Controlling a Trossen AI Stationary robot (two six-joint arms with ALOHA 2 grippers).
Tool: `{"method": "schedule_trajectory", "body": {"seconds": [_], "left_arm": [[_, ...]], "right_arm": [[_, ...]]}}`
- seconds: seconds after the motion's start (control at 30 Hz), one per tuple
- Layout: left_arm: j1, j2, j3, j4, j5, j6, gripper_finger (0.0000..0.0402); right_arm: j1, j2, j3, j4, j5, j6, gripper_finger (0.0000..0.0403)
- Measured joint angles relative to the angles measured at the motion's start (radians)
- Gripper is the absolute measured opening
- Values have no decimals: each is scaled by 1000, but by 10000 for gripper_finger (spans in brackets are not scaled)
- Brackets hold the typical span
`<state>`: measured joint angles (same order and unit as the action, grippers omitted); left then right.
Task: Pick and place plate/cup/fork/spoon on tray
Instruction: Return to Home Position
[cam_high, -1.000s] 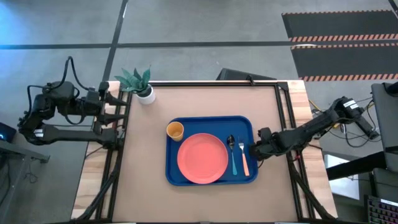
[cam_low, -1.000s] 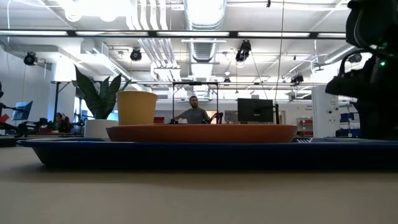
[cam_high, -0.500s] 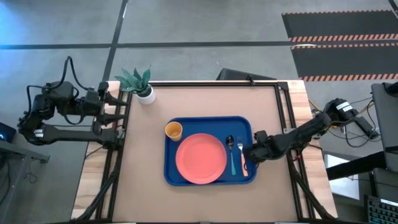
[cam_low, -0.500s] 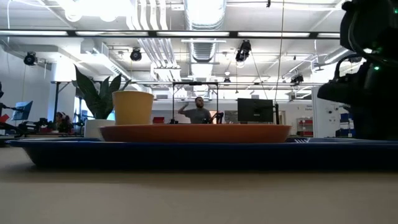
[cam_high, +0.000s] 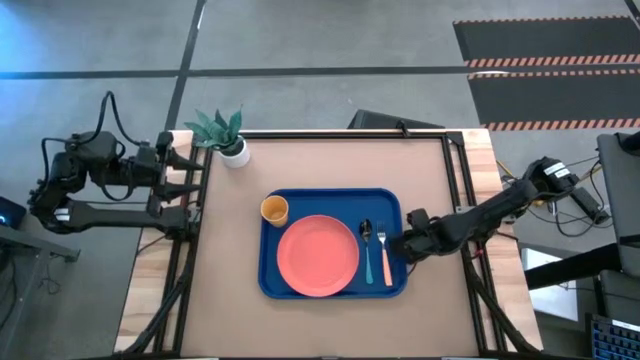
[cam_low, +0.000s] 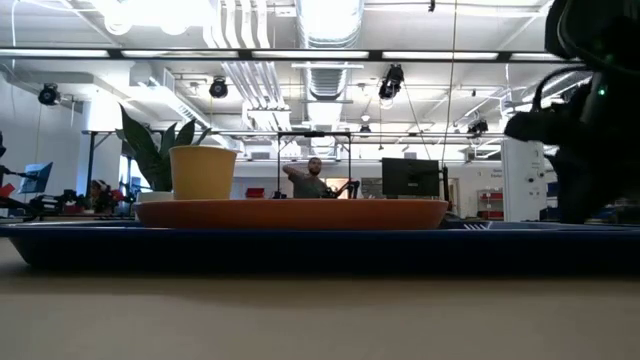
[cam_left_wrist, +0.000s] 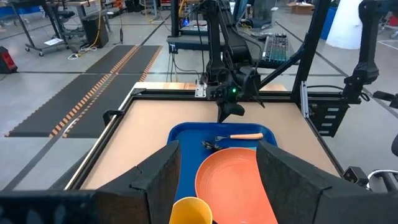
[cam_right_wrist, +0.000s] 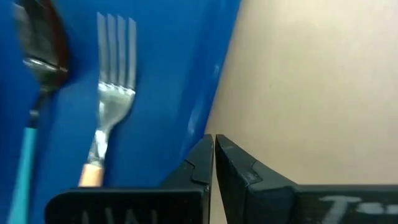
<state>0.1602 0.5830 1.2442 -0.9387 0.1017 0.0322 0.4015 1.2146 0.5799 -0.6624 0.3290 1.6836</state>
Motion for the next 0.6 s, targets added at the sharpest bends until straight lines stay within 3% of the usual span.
{"method": "schedule_trajectory", "body": {"seconds": [0.33, 0.6], "left_arm": [[0, -38, -51, 9, 79, 33, 194], [0, -138, -233, 134, 101, 5, 194]], "right_arm": [[0, -217, 111, -9, 336, -388, 9], [0, -372, 249, 9, 455, -828, 9]]}}
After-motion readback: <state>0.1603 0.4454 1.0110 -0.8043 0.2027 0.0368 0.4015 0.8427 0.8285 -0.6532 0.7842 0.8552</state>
